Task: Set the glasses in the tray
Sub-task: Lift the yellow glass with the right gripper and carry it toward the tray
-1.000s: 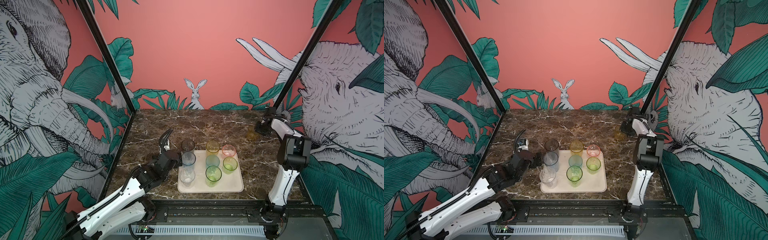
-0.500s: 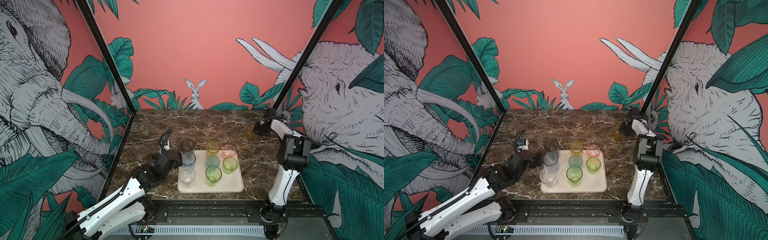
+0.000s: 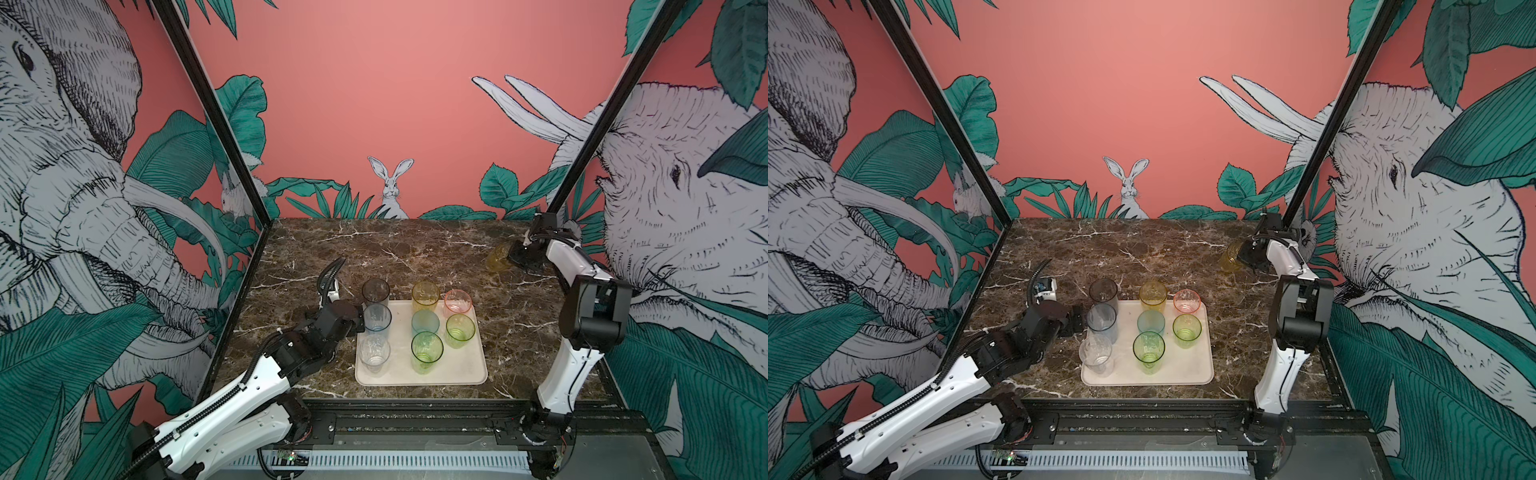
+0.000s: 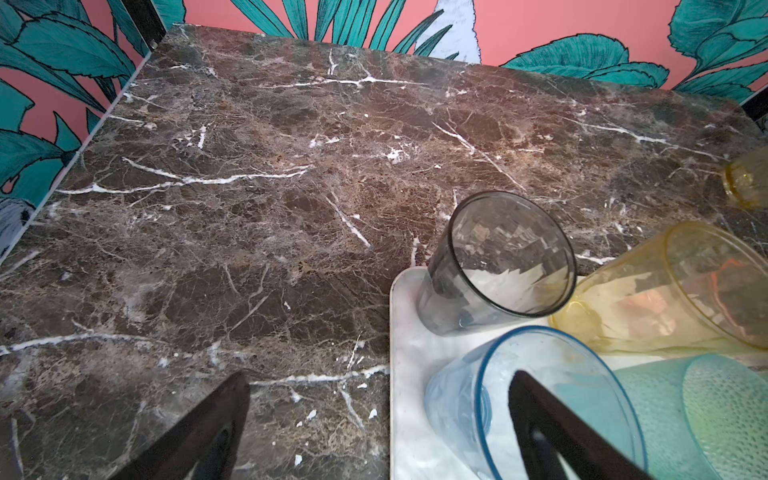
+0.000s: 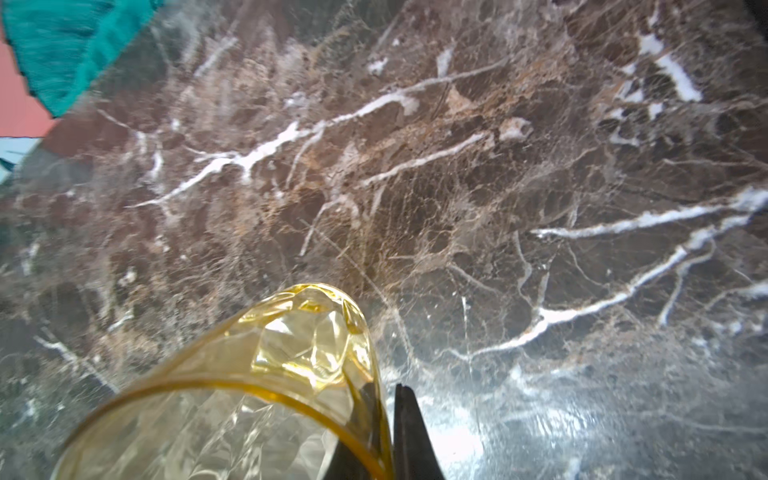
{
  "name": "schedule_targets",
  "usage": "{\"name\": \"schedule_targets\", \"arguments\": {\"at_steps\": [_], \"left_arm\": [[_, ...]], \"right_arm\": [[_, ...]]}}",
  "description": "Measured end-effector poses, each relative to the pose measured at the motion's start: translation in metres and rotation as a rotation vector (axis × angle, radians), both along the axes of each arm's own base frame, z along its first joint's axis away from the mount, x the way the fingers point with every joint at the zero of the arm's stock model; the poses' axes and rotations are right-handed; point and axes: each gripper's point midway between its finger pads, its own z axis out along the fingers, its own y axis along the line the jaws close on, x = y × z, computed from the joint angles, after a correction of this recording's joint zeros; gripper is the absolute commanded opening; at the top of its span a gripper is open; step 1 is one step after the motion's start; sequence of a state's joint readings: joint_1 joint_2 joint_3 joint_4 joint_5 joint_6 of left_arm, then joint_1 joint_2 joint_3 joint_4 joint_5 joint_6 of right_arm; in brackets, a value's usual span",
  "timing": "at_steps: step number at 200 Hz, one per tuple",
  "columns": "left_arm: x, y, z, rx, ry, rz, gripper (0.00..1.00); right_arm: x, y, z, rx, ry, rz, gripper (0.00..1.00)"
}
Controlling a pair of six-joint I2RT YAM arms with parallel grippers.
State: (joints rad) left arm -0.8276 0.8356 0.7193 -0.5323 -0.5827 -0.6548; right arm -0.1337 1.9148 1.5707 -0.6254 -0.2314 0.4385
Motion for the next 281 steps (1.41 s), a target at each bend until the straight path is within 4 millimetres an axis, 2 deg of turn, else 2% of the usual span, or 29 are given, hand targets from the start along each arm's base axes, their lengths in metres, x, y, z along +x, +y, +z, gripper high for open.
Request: {"name": "schedule_targets", "arguments": {"at_steps": [69,151,190,227,281], "left_arm": [[-0.001,-0.001,-0.002,-0.011,0.007,-0.004,0.98],[-0.004,-0.001,0.000,-0.030,0.002,-0.012,0.98],[-0.004,-0.001,-0.001,-0.034,0.005,-0.014,0.98],[-0.005,-0.001,0.000,-0.045,0.002,-0.014,0.98],[-0.006,-0.003,0.000,-0.056,0.010,-0.023,0.97]], "right_arm": [[-0.025,0.010,0.061,0.018,-0.115,0.021,0.00],[-0.082,0.036,0.100,0.042,-0.146,0.073,0.00],[-0.108,0.059,0.113,0.016,-0.140,0.146,0.00],[-0.135,0.084,0.116,-0.043,-0.107,0.247,0.00],[-0.182,0.106,0.122,-0.128,-0.083,0.374,0.00]]}}
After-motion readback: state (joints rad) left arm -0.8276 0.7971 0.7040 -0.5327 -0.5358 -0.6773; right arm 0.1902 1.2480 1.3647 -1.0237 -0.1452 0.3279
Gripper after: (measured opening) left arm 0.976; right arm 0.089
